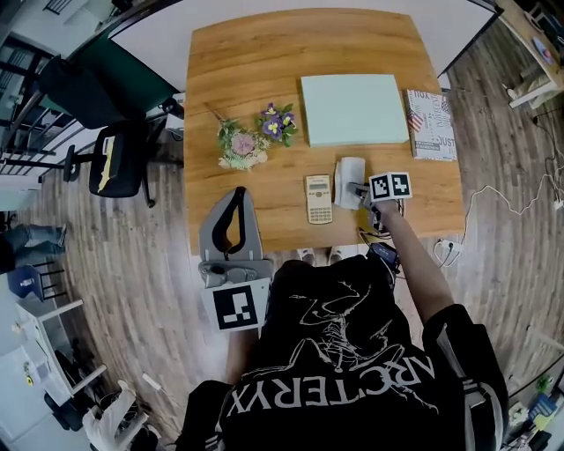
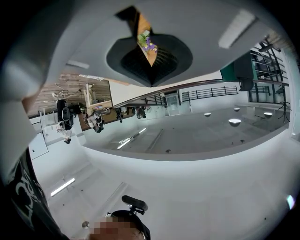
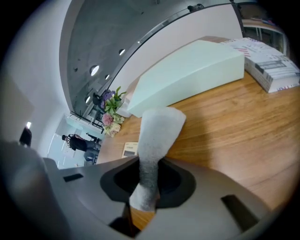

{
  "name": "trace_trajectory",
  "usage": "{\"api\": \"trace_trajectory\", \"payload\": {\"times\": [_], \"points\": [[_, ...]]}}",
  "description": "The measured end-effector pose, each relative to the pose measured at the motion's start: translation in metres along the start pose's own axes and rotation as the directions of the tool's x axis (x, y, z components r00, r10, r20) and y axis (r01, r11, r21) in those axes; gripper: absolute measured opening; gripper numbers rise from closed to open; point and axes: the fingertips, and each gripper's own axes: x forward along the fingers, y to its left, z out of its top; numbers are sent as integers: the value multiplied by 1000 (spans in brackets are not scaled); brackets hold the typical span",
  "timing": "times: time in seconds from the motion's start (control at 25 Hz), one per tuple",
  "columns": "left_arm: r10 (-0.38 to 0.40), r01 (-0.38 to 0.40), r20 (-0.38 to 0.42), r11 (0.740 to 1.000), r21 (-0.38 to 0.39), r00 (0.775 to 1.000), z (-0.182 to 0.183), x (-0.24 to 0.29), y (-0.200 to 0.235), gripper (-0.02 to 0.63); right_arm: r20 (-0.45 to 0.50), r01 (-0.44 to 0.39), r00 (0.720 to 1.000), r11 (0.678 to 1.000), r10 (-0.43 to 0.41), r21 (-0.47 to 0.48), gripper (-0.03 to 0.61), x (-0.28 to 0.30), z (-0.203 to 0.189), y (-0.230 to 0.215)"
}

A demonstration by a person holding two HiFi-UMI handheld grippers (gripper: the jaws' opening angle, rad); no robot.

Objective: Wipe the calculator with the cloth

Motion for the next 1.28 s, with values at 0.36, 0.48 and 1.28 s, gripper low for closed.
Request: {"api": "trace_trajectory", "payload": {"times": [0.36,0.48,1.28], "points": [[-9,9,8,1000,-7,1000,0,5,0,9,105,-257,960,965,260,-41,91,-35,13,70],[-12,12,14,1000,-8,1000,1,6,-3,9,27,-322,945,941,326,-108,89,-9,0,123],[12,-12,-3,1000,-27,1000,-7,-9,5,9,-151,-210,966,978,210,15,89,66,-81,125]]}}
